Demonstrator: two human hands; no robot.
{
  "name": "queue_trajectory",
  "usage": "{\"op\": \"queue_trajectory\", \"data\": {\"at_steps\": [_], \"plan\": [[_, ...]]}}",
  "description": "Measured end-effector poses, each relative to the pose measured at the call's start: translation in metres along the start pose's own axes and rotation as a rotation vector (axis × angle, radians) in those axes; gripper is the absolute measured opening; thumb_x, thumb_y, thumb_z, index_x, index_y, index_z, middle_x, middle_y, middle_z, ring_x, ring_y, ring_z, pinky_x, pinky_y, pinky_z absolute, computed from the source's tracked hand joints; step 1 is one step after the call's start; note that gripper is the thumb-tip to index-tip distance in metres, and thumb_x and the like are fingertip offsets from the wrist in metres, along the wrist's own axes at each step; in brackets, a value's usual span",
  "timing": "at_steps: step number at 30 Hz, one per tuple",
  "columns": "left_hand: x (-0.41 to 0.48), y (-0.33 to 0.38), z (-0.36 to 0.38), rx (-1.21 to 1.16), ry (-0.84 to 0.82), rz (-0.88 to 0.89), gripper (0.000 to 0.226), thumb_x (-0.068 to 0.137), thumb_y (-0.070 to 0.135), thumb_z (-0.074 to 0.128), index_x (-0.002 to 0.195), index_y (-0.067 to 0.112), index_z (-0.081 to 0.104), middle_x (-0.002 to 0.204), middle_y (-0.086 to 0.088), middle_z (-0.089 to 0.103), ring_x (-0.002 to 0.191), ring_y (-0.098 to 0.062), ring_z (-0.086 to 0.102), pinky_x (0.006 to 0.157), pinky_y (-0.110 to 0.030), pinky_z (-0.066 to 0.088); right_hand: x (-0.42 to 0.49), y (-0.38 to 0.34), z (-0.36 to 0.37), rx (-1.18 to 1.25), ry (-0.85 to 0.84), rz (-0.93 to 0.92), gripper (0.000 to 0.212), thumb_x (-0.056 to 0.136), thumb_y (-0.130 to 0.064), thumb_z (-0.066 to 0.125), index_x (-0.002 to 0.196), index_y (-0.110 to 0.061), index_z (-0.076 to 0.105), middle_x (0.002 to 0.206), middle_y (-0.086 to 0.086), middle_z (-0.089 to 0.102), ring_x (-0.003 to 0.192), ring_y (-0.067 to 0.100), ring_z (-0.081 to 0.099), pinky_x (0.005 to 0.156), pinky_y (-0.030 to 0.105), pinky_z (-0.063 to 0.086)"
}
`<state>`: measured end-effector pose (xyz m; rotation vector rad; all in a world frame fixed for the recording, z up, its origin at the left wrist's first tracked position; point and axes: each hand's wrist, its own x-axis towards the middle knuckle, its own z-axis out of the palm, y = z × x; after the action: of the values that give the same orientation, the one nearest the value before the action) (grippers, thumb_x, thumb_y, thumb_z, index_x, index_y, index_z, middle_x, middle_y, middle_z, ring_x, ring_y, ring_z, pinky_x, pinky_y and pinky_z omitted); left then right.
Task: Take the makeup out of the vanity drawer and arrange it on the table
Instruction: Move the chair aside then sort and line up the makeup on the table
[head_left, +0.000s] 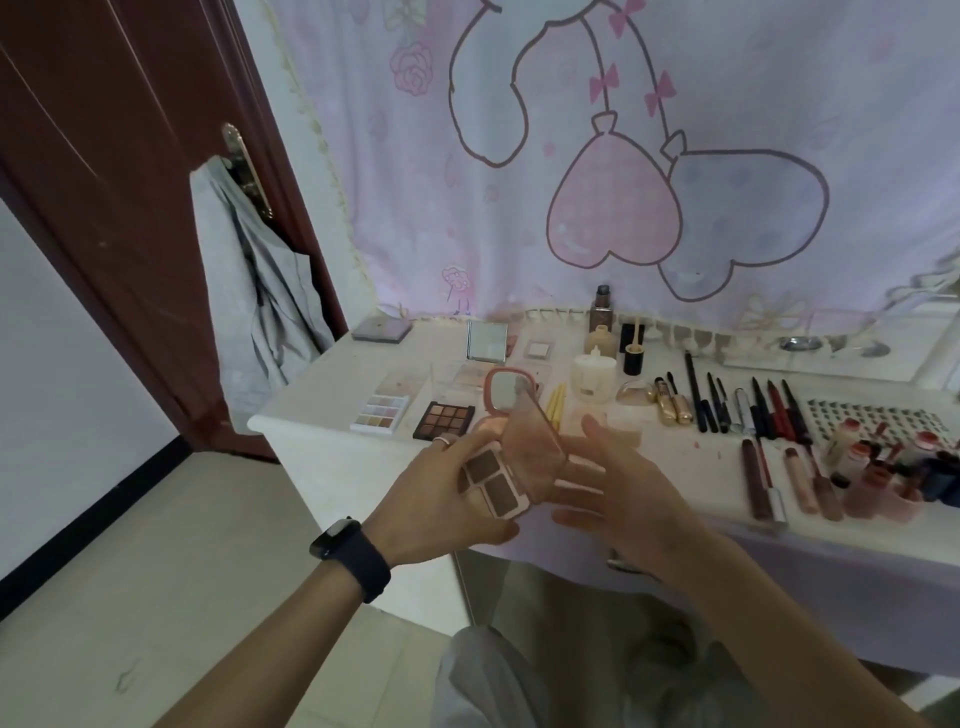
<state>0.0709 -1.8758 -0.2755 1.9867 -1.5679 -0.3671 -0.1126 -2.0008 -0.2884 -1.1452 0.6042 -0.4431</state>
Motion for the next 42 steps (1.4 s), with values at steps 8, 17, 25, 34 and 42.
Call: {"op": "queue_trajectory", "data": {"at_steps": [8,17,25,34,42], "plan": [[0.006,-0.04,-0.051,-0.153,0.323,-0.195,0.073,0.055,0.052,0.088,0.119,0.047,0.053,0.116,0.015,0.049,0.094,0.012,0.055,0.071,-0.002,0.043,0.007,0.023,-0.039,-0.819,0.61,-0.573,0.013,0.095,-0.034,0.063,0.106,-0.029,0.065,0.102,-0.017,0.067,0.094,0.004,0.063,0.075,0.018,0.045],[0.063,-0.137,-0.095,0.022,0.45,-0.626,0.077,0.073,0.053,0.08,0.133,0.013,0.053,0.126,-0.011,0.06,0.112,-0.029,0.058,0.089,-0.037,0.05,0.024,0.061,-0.059,-1.541,0.79,-0.288,0.089,0.087,-0.069,0.041,0.137,0.003,0.052,0.143,0.025,0.051,0.134,0.04,0.047,0.11,0.054,0.037],[0.087,-0.192,-0.092,0.116,0.472,-0.734,0.09,0.074,0.056,0.077,0.141,0.012,0.039,0.129,-0.018,0.058,0.115,-0.037,0.056,0.091,-0.045,0.05,0.033,0.073,-0.065,-1.663,0.767,-0.214,0.097,0.091,-0.075,0.029,0.141,0.005,0.05,0.144,0.026,0.052,0.134,0.039,0.049,0.111,0.057,0.036],[0.091,-0.209,-0.074,0.025,0.492,-0.712,0.09,0.078,0.059,0.073,0.145,0.011,0.037,0.136,-0.02,0.053,0.126,-0.038,0.048,0.101,-0.048,0.046,0.032,0.071,-0.064,-1.717,0.784,-0.223,0.094,0.093,-0.073,0.025,0.146,0.002,0.044,0.149,0.024,0.047,0.138,0.038,0.044,0.115,0.054,0.031],[0.065,-0.214,-0.061,0.013,0.577,-0.675,0.09,0.072,0.06,0.06,0.145,0.01,0.041,0.144,-0.023,0.042,0.135,-0.038,0.031,0.112,-0.048,0.028,0.031,0.069,-0.06,-1.696,0.799,-0.227,0.091,0.092,-0.07,0.033,0.144,0.005,0.047,0.147,0.025,0.049,0.138,0.038,0.045,0.114,0.055,0.034]]}}
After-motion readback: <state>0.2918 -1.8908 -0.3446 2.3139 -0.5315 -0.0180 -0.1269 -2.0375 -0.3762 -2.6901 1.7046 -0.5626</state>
